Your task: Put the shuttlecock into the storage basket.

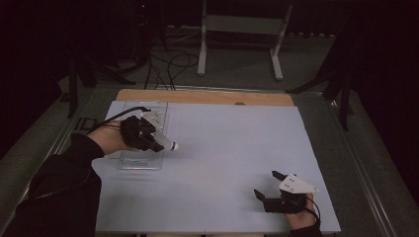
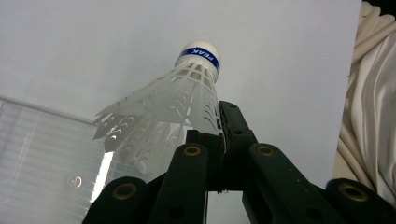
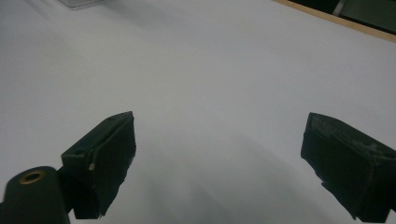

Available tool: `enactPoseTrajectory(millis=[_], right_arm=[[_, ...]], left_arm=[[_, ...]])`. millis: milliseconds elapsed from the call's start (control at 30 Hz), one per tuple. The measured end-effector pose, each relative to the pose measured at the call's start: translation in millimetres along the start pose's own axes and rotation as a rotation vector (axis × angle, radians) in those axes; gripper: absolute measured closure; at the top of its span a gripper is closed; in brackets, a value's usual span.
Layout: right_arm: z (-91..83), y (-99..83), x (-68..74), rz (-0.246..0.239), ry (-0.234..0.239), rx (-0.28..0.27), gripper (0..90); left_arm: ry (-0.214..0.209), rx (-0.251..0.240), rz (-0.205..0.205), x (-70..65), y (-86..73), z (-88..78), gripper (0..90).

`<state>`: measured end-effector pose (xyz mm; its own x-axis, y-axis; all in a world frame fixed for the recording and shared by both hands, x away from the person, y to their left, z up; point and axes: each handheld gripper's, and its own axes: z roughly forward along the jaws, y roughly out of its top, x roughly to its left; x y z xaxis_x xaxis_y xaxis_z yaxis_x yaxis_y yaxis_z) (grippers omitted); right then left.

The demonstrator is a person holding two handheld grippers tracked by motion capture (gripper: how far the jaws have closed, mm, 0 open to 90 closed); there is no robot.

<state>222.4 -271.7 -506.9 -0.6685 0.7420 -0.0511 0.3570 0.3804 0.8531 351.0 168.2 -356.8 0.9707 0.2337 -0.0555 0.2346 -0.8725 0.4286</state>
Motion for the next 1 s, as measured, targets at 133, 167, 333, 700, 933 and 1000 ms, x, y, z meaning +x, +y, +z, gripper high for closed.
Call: enactPoseTrajectory(millis=[133, 167, 333, 700, 933, 1000], right_arm=[[0.0, 0.2, 0.2, 0.000, 0.001, -0.001, 10.1], [-0.2, 0.4, 0.3, -0.006, -0.001, -0.001, 10.2], [-0.1, 0.3, 0.3, -0.003, 0.000, -0.002, 10.1], [-0.3, 0.8, 0.4, -0.009, -0.004, -0.002, 10.1], [0.1, 0.7, 0.6, -0.010, -0.003, 0.001, 10.1], [0.1, 0.7, 0.4, -0.009, -0.003, 0.001, 10.1]], left_arm=[[0.005, 0.007, -0.012, 0.8, -4.9, -1.2, 89.6], [0.006, 0.004, -0.016, 0.8, -7.1, -1.3, 89.7], [0.009, 0.003, -0.026, 1.8, -11.7, -3.4, 89.7], [0.030, -0.001, -0.072, 6.8, -29.2, -11.3, 89.7], [0.039, -0.008, -0.109, 11.1, -39.3, -13.2, 89.6], [0.043, -0.012, -0.118, 12.0, -41.0, -12.6, 89.6]])
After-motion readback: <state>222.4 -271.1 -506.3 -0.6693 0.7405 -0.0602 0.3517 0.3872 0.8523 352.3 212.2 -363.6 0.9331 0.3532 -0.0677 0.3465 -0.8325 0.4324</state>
